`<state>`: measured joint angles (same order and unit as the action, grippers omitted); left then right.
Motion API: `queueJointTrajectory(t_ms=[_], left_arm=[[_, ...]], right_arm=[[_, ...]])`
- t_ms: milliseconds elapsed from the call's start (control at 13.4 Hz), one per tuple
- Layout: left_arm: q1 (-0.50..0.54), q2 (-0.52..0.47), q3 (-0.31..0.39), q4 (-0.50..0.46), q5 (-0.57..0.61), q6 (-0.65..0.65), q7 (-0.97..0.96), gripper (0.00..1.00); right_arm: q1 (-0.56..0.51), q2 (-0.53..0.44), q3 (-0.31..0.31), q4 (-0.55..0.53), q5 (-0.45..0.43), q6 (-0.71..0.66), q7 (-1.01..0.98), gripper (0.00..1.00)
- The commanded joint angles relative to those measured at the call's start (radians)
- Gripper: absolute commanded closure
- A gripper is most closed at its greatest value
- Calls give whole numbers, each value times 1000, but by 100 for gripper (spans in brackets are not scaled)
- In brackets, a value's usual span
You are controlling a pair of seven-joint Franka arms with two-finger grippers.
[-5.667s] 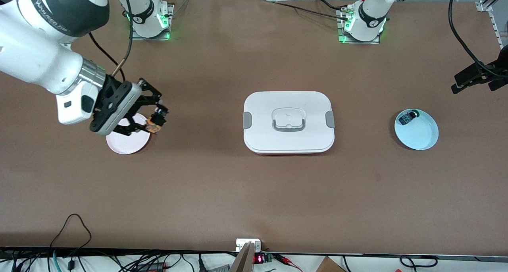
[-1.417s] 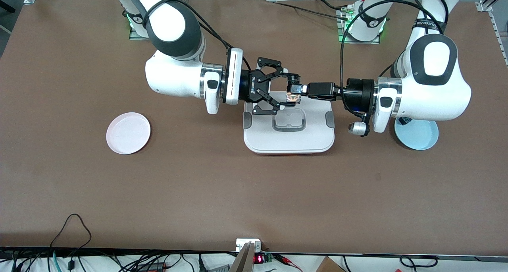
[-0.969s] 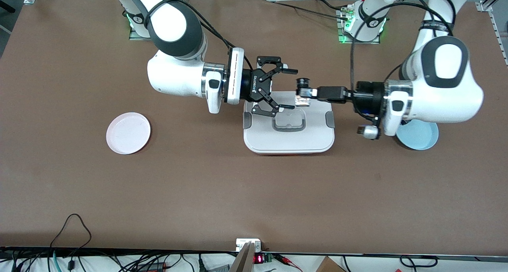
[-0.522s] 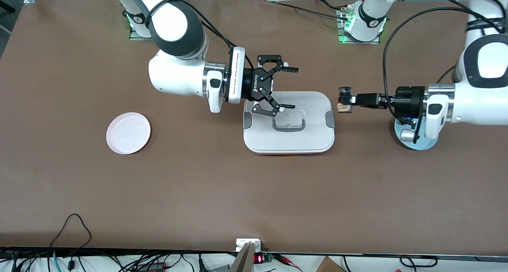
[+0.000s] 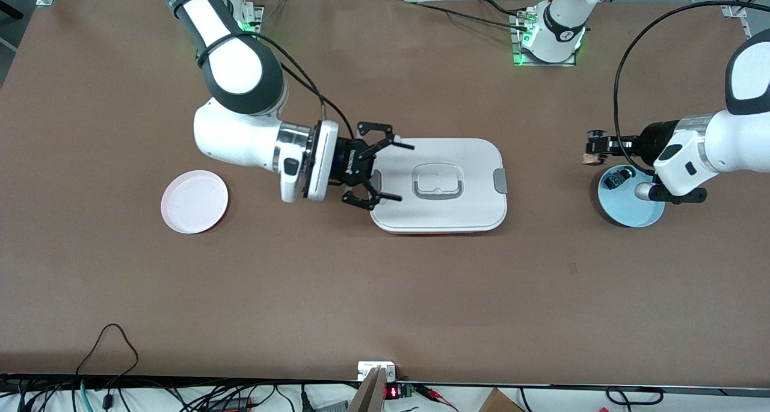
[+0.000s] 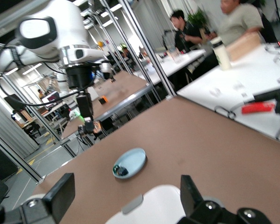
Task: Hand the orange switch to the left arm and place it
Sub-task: 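Carry the switch with the left gripper while the right gripper withdraws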
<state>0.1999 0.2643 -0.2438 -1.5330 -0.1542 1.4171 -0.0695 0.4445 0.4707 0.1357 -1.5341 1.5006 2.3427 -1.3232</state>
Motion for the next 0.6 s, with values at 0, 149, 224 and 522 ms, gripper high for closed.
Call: queueJointTrajectory(t_ms=[0,149,224,522], left_arm=[[1,-13,-6,-61,175,19,-6,100],[18,-13,-5,-136,263,106,11,100],[39,-13,-5,-180,281,167,26,100],[128,-14,-5,-372,376,428,31,100]], right_arm=[[-13,-55,-30,-44,-194,-6,285,0],[-42,-70,-38,-72,-333,-44,482,0],[-70,-76,-44,-87,-412,-83,578,0],[-125,-107,-126,-100,-727,-328,975,0]])
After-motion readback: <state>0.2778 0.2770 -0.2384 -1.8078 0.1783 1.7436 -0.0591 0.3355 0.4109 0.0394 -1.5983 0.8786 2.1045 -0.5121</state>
